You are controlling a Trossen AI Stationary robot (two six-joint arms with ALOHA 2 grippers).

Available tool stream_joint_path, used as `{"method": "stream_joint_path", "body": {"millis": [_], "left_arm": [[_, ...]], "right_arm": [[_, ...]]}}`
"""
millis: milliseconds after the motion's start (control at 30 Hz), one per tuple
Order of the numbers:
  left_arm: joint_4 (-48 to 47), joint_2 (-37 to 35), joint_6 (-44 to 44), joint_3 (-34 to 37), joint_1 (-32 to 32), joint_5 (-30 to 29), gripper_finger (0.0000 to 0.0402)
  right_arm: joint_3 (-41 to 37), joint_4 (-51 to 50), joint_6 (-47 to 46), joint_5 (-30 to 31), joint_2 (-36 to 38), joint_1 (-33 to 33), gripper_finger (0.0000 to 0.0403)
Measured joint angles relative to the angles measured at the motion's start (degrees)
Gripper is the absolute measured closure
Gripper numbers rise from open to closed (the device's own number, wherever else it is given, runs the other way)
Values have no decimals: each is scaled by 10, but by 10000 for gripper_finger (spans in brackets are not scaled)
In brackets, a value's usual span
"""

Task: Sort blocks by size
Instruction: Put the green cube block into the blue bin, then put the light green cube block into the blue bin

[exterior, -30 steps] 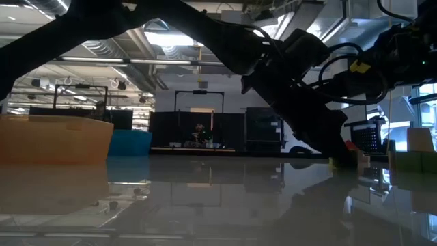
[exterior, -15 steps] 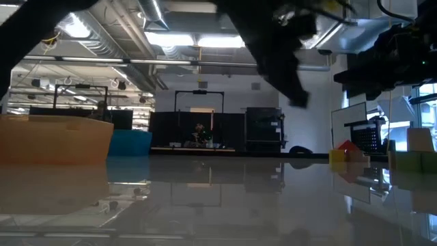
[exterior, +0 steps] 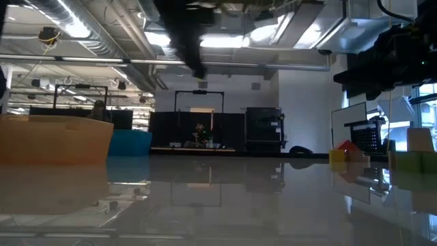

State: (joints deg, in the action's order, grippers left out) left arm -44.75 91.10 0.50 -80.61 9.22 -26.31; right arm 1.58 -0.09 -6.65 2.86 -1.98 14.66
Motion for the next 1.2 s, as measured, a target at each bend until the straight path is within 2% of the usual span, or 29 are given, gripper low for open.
{"method": "stream_joint_path", "body": {"millis": [233,433,633,933,1067,1200], "left_arm": [[97,-145,-28,170,110,-2,264],[113,-168,-41,240,211,-2,263],[108,-167,-41,274,283,-2,263],[111,-167,-26,297,335,0,262],[106,-167,-26,303,353,0,244],[108,-167,-22,303,368,34,212]], "right_arm": [[0,0,10,8,0,0,393],[0,1,10,23,0,0,393],[0,1,10,27,0,0,393],[0,2,10,46,0,0,393],[0,1,10,46,0,0,393],[0,0,5,42,0,0,393]]}}
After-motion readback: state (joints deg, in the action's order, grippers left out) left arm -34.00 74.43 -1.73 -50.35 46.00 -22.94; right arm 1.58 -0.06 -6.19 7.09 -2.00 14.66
